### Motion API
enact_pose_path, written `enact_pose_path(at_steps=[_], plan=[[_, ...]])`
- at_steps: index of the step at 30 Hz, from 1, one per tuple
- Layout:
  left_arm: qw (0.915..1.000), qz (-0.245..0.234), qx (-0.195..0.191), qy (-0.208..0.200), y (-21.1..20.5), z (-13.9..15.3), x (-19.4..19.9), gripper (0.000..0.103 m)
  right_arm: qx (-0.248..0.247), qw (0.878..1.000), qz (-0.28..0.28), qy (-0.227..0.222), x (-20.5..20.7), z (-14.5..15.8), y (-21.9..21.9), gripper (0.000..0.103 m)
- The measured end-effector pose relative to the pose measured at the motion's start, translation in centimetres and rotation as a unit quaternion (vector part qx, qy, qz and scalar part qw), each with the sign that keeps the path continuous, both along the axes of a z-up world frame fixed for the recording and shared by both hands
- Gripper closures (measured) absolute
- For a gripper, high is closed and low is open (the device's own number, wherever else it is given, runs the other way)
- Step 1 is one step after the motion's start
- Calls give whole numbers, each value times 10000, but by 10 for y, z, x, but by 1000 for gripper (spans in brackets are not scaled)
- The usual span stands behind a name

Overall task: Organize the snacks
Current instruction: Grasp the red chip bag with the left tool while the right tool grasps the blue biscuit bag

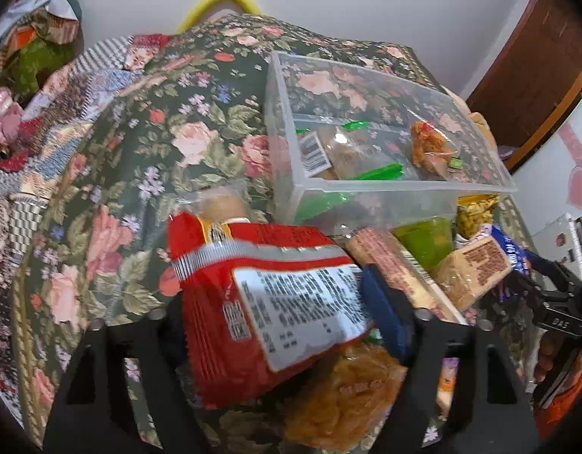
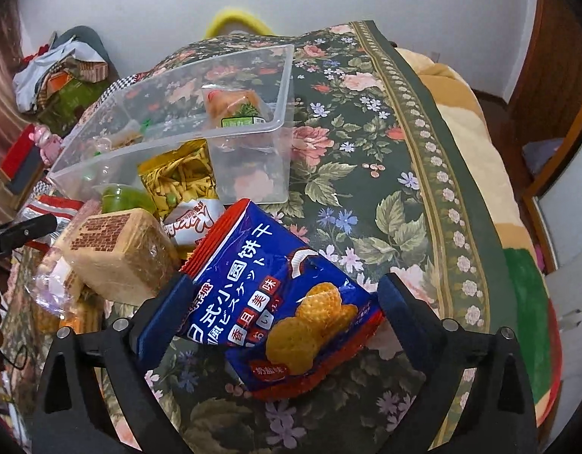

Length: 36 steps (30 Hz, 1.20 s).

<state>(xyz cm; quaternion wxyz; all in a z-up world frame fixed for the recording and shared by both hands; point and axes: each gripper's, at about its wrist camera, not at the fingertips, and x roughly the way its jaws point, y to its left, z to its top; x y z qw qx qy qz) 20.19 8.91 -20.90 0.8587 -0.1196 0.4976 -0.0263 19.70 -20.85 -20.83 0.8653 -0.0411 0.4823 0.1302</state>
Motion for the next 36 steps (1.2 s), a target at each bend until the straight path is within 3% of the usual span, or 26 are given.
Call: enact_pose_path(at_steps=[1, 3, 5, 9, 16, 19, 22, 23, 24, 27, 31, 33, 36], plan=[[9999, -13, -118, 0, 0, 0, 0, 43, 33, 10000, -6, 21, 0, 0, -1, 5], [9999, 10, -165, -24, 0, 1, -2, 47, 128, 9999, -43, 87, 1, 0, -5, 5], [9998, -40, -211, -46, -2, 2, -6, 62, 236, 9995, -138, 149, 1, 0, -11, 4], [9999, -9, -38, -159, -6, 10, -14, 68, 300, 9990, -254, 215, 1, -3, -19, 0], [9990, 21, 81, -446, -9, 30, -30, 69, 479, 9978, -259, 386, 3, -11, -22, 0], [9983, -3, 134, -571, -10, 41, -34, 77, 570, 9972, -223, 428, 4, -13, -25, 0], [9974, -30, 196, -694, -12, 52, -35, 80, 548, 9977, -96, 378, -1, -9, -22, 11], [9972, -33, 199, -720, -13, 54, -36, 80, 644, 9972, 16, 392, -2, -8, -21, 29], [9969, -34, 204, -756, -14, 57, -36, 80, 732, 9961, 95, 477, -3, -7, -20, 40], [9959, -26, 210, -876, -16, 66, -38, 80, 598, 9975, 155, 329, -9, -2, -15, 53], [9943, -57, 251, -1035, -20, 80, -40, 80, 533, 9983, 213, 130, -16, 8, -11, 60], [9932, -84, 272, -1130, -22, 87, -40, 80, 582, 9980, 227, 47, -16, 17, -10, 73], [9911, -92, 312, -1293, -24, 100, -38, 80, 582, 9978, 272, -135, -17, 30, -8, 75]])
